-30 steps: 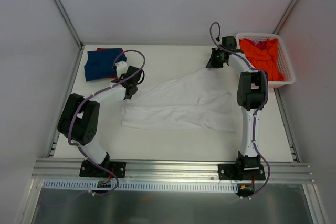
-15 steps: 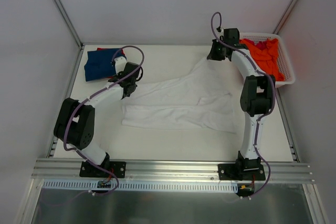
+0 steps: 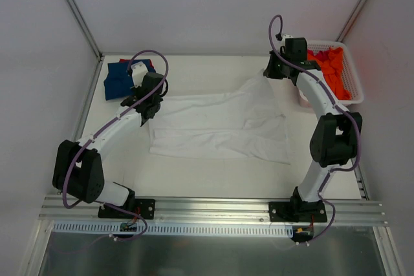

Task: Fold and stack the t-shirts
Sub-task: Fold the tshirt

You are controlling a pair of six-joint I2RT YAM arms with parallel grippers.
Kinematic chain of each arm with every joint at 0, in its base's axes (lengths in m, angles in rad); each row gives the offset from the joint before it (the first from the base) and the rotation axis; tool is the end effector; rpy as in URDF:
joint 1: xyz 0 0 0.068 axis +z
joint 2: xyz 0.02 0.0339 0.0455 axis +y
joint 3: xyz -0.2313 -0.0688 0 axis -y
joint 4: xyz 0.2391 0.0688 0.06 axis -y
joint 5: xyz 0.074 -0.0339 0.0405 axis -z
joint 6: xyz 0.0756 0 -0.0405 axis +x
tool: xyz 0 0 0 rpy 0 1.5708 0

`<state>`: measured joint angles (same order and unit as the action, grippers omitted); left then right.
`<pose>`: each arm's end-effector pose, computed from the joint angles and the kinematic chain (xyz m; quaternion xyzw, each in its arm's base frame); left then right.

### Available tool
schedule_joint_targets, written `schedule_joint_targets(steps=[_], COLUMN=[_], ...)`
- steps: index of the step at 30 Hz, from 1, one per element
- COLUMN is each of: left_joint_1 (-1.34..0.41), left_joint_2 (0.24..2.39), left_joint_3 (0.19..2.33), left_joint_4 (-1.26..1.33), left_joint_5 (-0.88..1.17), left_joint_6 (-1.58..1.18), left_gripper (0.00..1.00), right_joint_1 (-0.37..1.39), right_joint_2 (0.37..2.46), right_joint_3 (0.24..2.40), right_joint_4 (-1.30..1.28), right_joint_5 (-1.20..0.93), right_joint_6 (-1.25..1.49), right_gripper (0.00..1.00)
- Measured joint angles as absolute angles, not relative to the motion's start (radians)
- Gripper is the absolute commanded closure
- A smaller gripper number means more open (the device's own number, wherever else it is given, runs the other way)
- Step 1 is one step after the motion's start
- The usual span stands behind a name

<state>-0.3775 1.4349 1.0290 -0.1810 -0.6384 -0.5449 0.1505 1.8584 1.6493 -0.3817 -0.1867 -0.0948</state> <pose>0.3366 -0.0850 0.2288 -0.2177 0.8216 0.0481 0.5247 0.4479 0.0821 0.2618 -0.1510 0.8665 0.0953 0.4661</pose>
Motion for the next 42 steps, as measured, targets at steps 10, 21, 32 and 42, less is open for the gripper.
schedule_joint_targets(steps=[10,21,32,42], left_joint_1=[-0.377,-0.377,-0.377,-0.381], left_joint_2=[1.357,1.237,1.192,1.163], left_joint_3=[0.979,0.901,0.838,0.794], left_joint_4=[-0.204,-0.247,-0.279,-0.298], left_joint_5=[-0.636,-0.608,-0.575,-0.550], left_joint_6=[-0.540,-0.561,-0.590,-0.622], left_gripper=[1.00,1.00,1.00,1.00], right_joint_1=[0.171,0.209,0.266,0.315], right_joint_2=[1.581,1.241,1.014,0.877], right_joint_3=[1.423,1.185,1.031,0.934], right_joint_4=[-0.391,-0.456,-0.542,-0.621], right_joint_5=[-0.144,-0.093,-0.071,-0.056], right_joint_6=[-0.089,-0.058,0.002,0.082], right_gripper=[1.00,1.00,1.00,1.00])
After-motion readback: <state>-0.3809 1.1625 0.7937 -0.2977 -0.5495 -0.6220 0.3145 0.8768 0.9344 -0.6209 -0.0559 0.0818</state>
